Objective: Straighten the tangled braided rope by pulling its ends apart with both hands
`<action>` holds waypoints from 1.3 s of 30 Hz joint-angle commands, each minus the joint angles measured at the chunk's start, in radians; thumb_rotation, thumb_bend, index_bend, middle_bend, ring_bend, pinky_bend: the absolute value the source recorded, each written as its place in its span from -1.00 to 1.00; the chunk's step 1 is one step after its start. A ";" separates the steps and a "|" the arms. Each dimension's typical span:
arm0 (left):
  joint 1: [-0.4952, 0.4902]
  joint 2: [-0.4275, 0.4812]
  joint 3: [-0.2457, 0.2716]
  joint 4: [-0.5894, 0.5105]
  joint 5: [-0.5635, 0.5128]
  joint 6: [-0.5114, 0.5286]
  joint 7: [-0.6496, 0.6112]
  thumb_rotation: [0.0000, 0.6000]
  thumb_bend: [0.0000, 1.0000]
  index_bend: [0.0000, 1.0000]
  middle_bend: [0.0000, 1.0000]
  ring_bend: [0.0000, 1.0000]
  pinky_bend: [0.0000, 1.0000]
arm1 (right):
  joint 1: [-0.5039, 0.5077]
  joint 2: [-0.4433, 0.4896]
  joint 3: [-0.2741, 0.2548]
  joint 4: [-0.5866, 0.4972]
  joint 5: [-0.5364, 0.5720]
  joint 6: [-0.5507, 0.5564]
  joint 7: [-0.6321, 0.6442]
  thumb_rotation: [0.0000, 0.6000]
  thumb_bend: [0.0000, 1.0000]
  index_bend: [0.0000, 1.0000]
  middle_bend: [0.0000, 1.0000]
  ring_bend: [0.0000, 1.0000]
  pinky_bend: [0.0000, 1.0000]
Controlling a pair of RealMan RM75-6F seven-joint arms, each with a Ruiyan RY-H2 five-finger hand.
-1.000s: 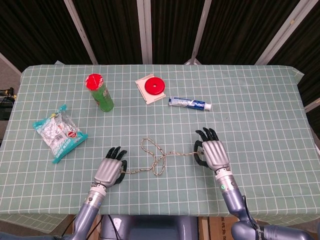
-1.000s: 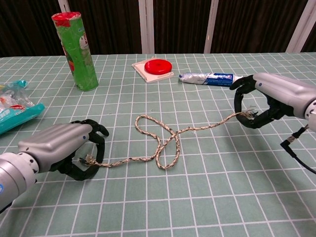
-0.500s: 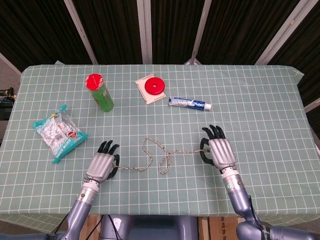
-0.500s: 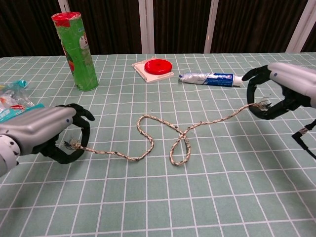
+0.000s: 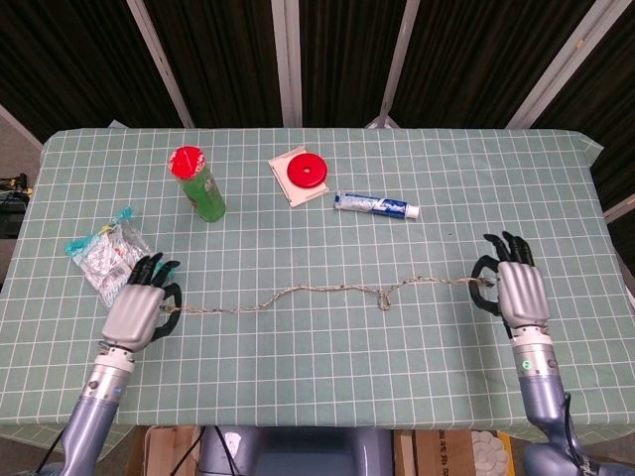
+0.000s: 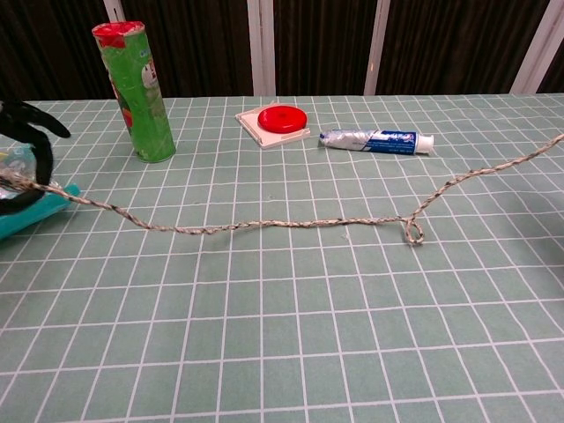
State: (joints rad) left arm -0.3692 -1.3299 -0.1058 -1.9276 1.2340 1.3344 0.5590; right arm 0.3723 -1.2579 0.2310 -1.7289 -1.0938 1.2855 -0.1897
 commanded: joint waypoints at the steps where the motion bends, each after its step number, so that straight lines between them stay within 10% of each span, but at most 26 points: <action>1: 0.059 0.084 0.019 -0.047 0.039 0.052 -0.101 1.00 0.04 0.17 -0.72 -1.00 -1.00 | -0.037 0.029 0.004 0.013 0.017 0.014 0.055 1.00 -0.01 0.23 -0.63 -1.00 -1.00; 19: 0.120 0.124 0.046 0.087 0.049 0.062 -0.224 1.00 0.04 0.17 -0.72 -1.00 -1.00 | -0.084 0.020 -0.013 0.126 0.056 -0.016 0.116 1.00 -0.01 0.23 -0.63 -1.00 -1.00; 39: 0.034 -0.047 0.027 0.245 -0.032 -0.039 -0.006 1.00 0.04 0.17 -0.73 -1.00 -1.00 | -0.060 -0.065 -0.040 0.294 0.097 -0.085 -0.002 1.00 -0.01 0.18 -0.63 -1.00 -1.00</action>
State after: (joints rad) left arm -0.3287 -1.3673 -0.0767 -1.6918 1.2128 1.3011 0.5396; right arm 0.3113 -1.3200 0.1904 -1.4389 -1.0013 1.2053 -0.1877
